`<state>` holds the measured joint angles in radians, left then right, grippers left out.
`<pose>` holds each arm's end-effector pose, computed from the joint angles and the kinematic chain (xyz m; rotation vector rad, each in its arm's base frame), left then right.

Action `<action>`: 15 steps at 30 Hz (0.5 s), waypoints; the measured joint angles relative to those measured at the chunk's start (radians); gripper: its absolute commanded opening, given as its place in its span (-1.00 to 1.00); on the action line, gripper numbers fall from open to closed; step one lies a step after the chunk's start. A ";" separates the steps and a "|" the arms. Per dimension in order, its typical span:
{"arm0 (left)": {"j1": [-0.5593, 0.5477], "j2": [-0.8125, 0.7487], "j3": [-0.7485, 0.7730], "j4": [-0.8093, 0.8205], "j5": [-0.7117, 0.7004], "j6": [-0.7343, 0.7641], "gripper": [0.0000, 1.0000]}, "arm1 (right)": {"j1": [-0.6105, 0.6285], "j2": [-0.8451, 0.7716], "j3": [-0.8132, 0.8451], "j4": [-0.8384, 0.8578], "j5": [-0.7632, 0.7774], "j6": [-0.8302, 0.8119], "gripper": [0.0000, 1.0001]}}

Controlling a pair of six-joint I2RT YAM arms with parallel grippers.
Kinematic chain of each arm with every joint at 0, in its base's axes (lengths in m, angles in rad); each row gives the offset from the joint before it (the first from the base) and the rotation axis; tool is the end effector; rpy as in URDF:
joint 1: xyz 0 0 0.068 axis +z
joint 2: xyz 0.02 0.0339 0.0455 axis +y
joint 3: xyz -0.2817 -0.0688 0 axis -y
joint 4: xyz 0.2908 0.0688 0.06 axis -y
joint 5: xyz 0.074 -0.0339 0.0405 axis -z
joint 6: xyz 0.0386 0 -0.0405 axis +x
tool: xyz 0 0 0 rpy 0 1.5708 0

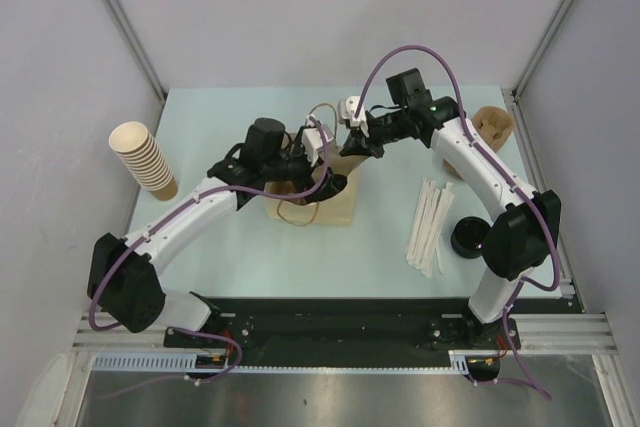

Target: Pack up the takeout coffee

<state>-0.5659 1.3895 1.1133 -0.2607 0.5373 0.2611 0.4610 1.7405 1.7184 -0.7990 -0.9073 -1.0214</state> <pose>0.2911 -0.2083 0.3142 1.1369 1.7786 -0.7475 0.3682 0.2169 0.3732 -1.7051 1.2697 0.7511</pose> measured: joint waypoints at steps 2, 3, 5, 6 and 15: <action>0.000 0.000 0.011 -0.005 0.000 0.000 0.99 | 0.000 0.000 0.000 -0.002 0.000 -0.001 -1.00; 0.001 -0.001 0.017 -0.005 0.000 0.000 0.99 | 0.000 0.000 0.000 -0.003 0.000 -0.002 -1.00; 0.002 -0.002 0.027 -0.011 0.000 0.000 0.99 | 0.000 0.000 0.000 -0.004 0.000 -0.003 -1.00; 0.002 -0.003 0.031 -0.013 0.000 0.001 0.99 | 0.000 0.000 0.000 -0.005 0.000 -0.005 -1.00; 0.018 -0.005 0.094 -0.048 0.008 0.000 0.97 | -0.004 -0.002 0.000 -0.012 0.003 -0.009 -1.00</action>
<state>-0.5480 1.3849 1.2072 -0.3092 0.5457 0.2611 0.4568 1.7386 1.7184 -0.8108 -0.9047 -1.0302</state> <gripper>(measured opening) 0.994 0.009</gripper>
